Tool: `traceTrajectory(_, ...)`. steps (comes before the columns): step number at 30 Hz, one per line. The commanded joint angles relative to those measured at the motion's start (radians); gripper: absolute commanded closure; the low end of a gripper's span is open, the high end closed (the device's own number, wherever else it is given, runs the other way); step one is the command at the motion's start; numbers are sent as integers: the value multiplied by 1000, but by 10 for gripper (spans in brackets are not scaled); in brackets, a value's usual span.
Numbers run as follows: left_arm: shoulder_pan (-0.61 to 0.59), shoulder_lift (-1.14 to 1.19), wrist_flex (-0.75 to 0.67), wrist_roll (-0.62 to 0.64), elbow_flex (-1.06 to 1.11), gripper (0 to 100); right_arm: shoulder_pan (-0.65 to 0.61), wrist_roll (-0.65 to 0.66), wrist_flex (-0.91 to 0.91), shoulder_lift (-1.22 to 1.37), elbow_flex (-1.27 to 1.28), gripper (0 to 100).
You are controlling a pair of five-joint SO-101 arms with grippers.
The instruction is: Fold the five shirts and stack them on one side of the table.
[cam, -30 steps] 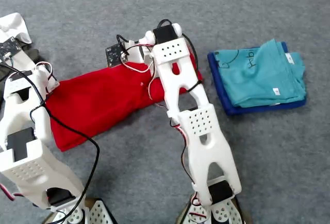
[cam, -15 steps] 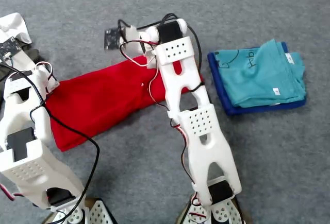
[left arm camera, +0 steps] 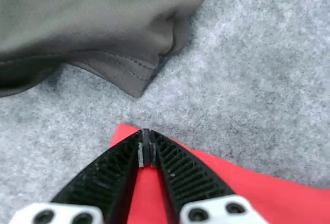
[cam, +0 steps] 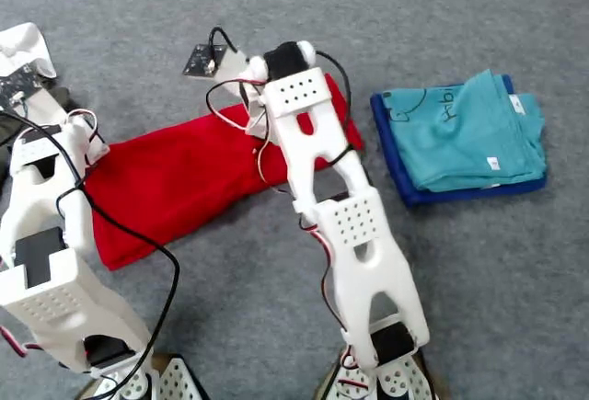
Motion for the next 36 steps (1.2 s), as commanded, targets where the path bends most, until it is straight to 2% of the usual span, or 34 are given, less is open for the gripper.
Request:
traceTrajectory(1,12,-24,-20,-9,-38,981,18,-9,18,-234,202,995)
traceTrajectory(5,11,-24,-20,-9,-38,981,10,-12,-25,-387,420,995)
traceTrajectory(9,11,-24,-20,-9,-38,981,-16,-15,-115,-418,527,995)
traceTrajectory(13,11,-24,-20,-9,-38,981,-22,-21,-213,-363,552,995)
traceTrajectory(20,11,-24,-20,-9,-37,981,-22,-166,-387,-168,538,995)
traceTrajectory(27,11,-24,-20,-9,-37,981,-5,-149,-379,-142,487,995)
traceTrajectory(33,11,-24,-20,-9,-35,981,51,-152,5,-232,117,995)
traceTrajectory(36,2,-22,-20,-9,-38,981,104,-281,-34,-236,-13,995)
